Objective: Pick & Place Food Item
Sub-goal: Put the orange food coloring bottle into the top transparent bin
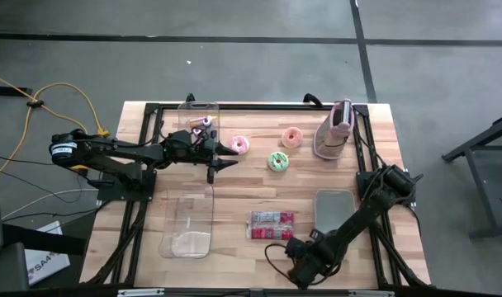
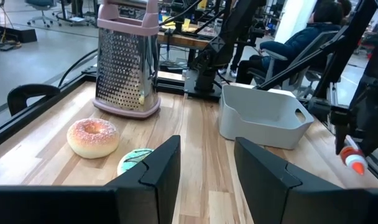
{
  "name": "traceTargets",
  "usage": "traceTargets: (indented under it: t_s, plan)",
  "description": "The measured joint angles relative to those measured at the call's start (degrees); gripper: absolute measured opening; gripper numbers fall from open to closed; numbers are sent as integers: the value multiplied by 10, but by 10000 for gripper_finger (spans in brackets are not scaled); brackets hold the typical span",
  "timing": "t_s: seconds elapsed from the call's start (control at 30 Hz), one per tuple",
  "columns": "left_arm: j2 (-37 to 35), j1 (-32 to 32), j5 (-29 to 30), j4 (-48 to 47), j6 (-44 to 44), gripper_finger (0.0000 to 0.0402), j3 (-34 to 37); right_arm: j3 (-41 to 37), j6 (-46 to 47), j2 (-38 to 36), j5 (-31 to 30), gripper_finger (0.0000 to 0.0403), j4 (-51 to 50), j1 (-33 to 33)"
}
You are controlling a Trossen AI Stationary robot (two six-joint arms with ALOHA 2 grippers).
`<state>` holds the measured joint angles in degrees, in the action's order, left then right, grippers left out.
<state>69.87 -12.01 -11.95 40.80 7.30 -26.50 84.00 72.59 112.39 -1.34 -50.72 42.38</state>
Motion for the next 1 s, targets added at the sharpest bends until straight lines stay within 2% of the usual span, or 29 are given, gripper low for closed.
traceTargets:
  t_s: [0.33, 0.57, 1.0]
  plan:
    - [0, 0, 0, 2, 0, 147, 0, 20, -136, -57, -21, 138, -2, -80]
    - [0, 0, 0, 2, 0, 147, 0, 19, -302, -59, -2, 138, -5, -167]
    - [0, 0, 0, 2, 0, 147, 0, 19, -481, -59, 1, 138, 26, -315]
